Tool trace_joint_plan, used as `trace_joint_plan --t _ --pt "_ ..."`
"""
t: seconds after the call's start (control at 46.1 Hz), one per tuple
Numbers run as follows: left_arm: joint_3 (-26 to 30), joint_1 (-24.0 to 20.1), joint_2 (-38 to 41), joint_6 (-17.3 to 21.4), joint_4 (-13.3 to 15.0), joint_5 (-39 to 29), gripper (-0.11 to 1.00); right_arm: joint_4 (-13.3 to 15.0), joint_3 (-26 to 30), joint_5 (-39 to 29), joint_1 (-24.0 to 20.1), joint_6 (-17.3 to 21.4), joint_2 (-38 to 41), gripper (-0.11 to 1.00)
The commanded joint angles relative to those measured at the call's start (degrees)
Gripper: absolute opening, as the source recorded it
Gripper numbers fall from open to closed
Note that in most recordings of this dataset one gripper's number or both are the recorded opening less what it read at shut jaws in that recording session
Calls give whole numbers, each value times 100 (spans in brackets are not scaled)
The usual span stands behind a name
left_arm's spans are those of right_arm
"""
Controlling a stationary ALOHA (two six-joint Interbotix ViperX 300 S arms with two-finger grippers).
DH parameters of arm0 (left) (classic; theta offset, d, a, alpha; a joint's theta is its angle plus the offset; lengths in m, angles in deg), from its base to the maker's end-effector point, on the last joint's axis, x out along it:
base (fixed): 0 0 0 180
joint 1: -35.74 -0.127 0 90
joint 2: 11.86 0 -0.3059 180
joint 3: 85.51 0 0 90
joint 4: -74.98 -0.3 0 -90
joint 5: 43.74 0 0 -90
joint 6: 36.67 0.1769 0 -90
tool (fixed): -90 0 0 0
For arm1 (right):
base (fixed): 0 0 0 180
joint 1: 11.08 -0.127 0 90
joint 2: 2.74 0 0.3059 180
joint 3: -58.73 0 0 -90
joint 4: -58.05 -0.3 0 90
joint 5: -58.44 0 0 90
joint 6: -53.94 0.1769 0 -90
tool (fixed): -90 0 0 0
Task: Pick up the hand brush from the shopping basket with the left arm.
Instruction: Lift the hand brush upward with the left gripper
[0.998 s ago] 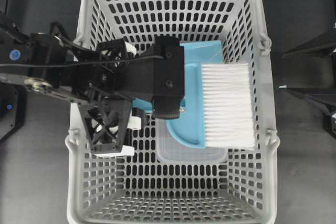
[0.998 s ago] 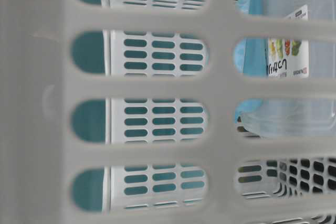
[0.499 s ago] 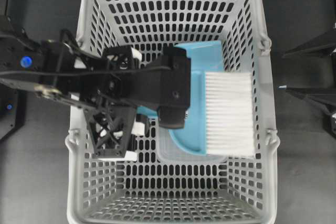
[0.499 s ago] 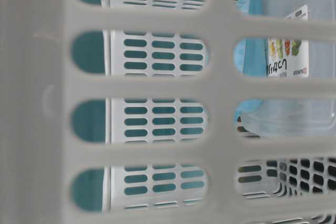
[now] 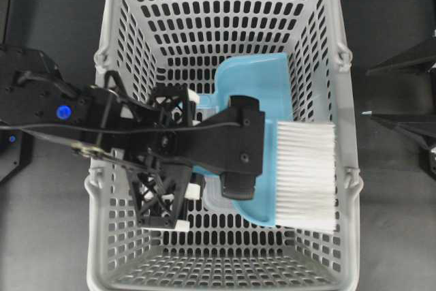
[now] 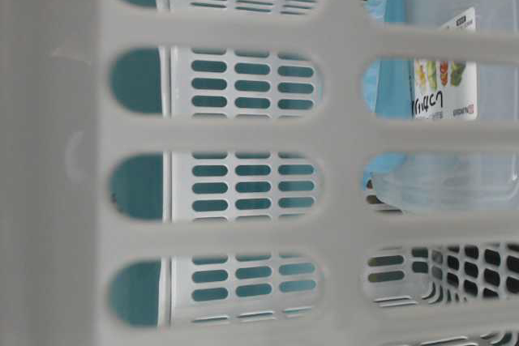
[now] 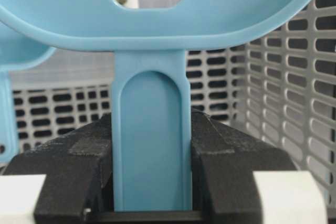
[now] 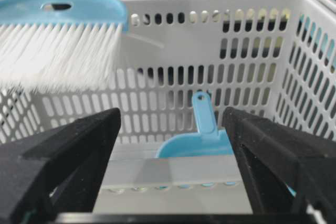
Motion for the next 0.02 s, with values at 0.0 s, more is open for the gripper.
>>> trace_joint_plan --t 0.0 --pt "149 18 -88 -18 -9 26 23 -18 44 62 9 9 26 76"
